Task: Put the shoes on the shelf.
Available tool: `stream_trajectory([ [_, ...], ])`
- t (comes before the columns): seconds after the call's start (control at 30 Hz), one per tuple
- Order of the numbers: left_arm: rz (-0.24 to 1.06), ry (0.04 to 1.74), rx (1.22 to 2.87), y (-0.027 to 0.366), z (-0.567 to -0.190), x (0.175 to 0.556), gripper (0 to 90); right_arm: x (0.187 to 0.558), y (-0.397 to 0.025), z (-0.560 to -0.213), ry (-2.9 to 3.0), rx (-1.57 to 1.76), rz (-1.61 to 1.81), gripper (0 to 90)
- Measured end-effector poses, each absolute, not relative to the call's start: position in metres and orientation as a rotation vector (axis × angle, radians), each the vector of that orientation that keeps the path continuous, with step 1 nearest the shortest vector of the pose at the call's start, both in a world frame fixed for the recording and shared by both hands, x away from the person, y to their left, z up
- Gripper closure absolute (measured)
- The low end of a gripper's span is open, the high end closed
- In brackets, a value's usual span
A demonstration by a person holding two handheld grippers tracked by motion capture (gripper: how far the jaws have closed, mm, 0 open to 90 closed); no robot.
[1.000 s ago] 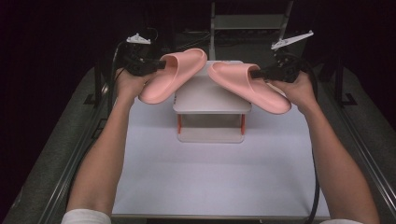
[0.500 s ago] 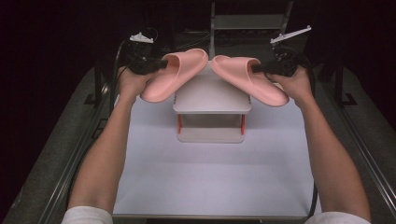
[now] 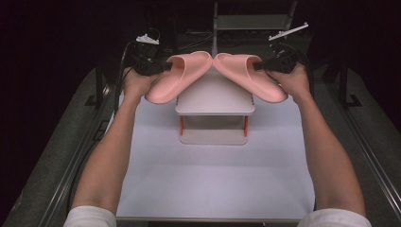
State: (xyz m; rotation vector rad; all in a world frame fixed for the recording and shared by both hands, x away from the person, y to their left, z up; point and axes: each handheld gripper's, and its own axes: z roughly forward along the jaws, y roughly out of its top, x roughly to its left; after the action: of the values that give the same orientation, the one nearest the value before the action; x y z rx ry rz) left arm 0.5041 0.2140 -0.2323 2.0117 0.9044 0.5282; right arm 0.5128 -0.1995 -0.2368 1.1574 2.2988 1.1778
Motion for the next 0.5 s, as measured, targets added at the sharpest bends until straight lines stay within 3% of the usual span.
stream_trajectory([
  [0.5, 0.528, 0.911, 2.019, 0.207, -0.2332, 0.5091, 83.9, 0.5175, -0.2007, -0.2399, 2.268, 1.196, 1.144, 82.6],
])
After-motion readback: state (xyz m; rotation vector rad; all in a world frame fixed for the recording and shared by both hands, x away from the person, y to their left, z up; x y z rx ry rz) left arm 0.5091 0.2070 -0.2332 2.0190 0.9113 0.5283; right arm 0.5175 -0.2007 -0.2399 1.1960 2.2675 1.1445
